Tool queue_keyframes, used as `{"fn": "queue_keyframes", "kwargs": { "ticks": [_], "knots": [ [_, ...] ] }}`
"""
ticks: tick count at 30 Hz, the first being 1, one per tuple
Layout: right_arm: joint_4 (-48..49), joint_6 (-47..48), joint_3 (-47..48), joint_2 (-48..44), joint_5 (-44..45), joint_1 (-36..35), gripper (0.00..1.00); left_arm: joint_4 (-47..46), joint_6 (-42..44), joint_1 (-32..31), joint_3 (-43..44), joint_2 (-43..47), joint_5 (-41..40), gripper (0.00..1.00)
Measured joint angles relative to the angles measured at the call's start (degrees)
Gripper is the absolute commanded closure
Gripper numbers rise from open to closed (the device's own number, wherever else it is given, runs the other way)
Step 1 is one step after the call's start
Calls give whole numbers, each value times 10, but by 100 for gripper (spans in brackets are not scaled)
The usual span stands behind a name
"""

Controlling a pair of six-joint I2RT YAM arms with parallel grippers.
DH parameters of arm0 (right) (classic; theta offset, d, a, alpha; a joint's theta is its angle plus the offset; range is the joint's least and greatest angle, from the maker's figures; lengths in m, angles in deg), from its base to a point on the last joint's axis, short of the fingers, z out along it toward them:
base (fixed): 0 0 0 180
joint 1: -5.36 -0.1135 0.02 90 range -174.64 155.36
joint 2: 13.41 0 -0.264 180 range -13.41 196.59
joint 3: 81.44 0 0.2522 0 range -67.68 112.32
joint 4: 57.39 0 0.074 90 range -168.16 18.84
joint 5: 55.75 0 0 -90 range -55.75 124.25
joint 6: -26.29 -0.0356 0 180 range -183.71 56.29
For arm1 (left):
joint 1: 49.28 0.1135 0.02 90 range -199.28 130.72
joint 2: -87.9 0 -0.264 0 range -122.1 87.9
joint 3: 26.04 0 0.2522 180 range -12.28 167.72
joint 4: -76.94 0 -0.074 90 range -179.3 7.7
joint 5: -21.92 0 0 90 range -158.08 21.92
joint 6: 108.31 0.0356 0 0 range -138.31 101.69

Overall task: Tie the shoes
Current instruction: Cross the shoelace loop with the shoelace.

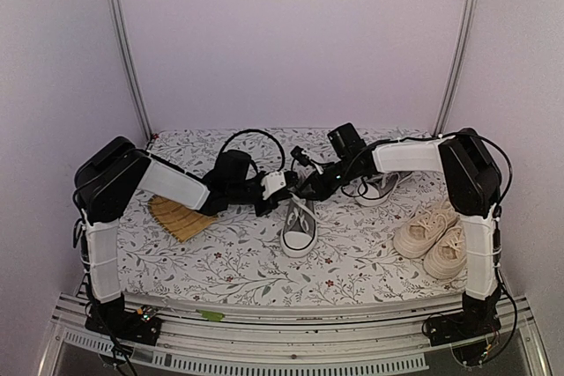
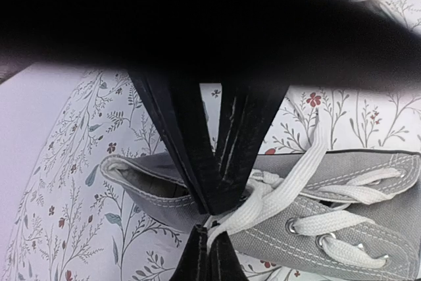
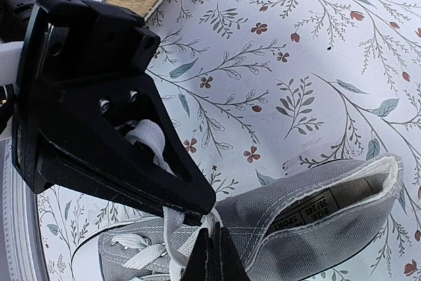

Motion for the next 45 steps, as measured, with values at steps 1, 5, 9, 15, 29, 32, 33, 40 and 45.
{"fn": "queue_keyframes", "kwargs": {
  "ticks": [1,5,9,15,29,32,33,40,45],
  "knots": [
    [0,-2,0,-2,-2,0,99,-1,0,0,0,0,0,99],
    [0,-5,-1,-3,-10,3,99,-2,-2,0,0,0,0,97],
    [0,-6,-2,-3,-16,4,98,-3,-2,0,0,0,1,87],
    [-10,-6,-2,-3,-33,4,94,35,41,0,3,2,1,58],
    [-44,0,26,19,-53,4,88,86,120,-10,24,1,-52,93],
    [-49,5,30,21,-49,3,86,70,117,-14,24,0,-63,100],
    [-51,7,33,23,-48,2,86,65,115,-16,24,0,-65,100],
    [-58,14,43,30,-39,0,80,54,89,-17,23,0,-68,100],
    [-59,23,43,30,-45,0,72,52,56,-16,23,0,-51,100]
  ]
}}
